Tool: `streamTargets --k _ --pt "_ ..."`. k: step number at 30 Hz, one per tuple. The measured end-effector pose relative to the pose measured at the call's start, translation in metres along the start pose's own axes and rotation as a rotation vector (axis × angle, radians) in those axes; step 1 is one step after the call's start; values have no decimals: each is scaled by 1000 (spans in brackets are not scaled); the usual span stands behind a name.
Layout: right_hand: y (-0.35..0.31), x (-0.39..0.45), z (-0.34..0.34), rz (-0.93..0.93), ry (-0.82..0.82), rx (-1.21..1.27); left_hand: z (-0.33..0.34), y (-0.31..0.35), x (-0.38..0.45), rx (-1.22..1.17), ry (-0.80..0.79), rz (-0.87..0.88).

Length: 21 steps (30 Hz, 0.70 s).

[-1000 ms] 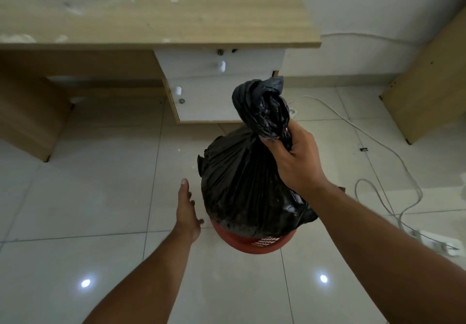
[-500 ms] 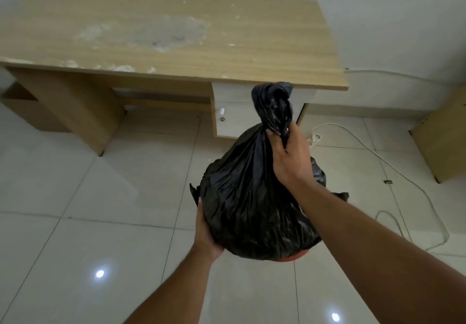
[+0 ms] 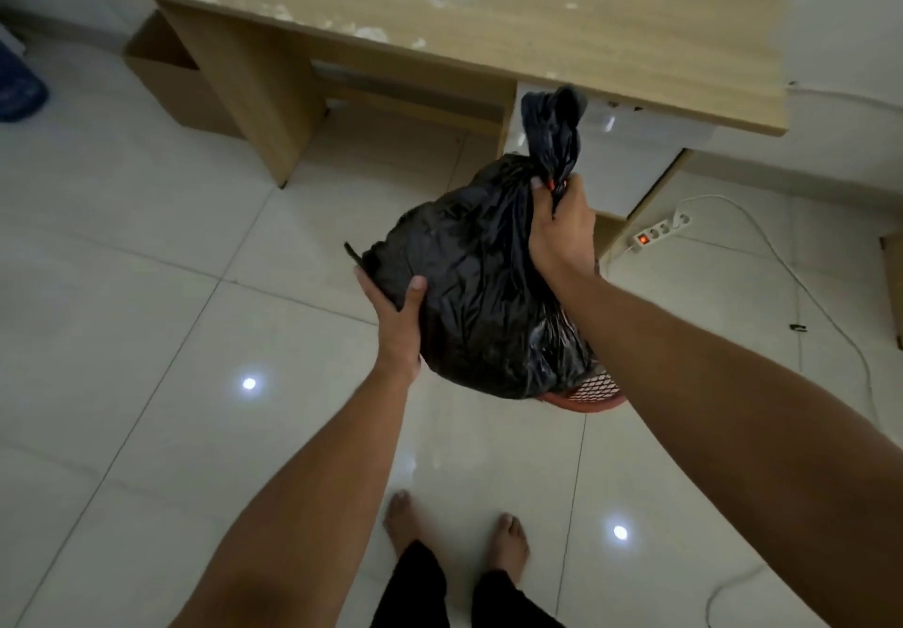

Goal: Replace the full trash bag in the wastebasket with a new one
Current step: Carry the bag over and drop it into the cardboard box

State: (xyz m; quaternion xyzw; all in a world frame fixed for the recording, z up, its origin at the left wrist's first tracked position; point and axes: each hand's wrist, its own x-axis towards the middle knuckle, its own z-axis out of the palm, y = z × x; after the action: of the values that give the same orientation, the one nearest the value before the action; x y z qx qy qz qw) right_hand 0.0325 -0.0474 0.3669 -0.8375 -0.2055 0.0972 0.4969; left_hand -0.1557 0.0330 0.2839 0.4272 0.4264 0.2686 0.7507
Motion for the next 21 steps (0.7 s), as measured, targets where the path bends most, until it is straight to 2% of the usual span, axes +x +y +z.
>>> streamTargets --k 2,6,16,21 --pt "-14 0 18 22 -18 12 -22 12 3 165 -46 117" --pt "-51 -4 65 17 -61 43 -67 43 18 286 -85 175" --pt "-146 -13 189 8 -98 42 -166 137 66 316 73 31" --pt "-200 -14 246 -141 -163 27 -209 177 90 248 157 -71"
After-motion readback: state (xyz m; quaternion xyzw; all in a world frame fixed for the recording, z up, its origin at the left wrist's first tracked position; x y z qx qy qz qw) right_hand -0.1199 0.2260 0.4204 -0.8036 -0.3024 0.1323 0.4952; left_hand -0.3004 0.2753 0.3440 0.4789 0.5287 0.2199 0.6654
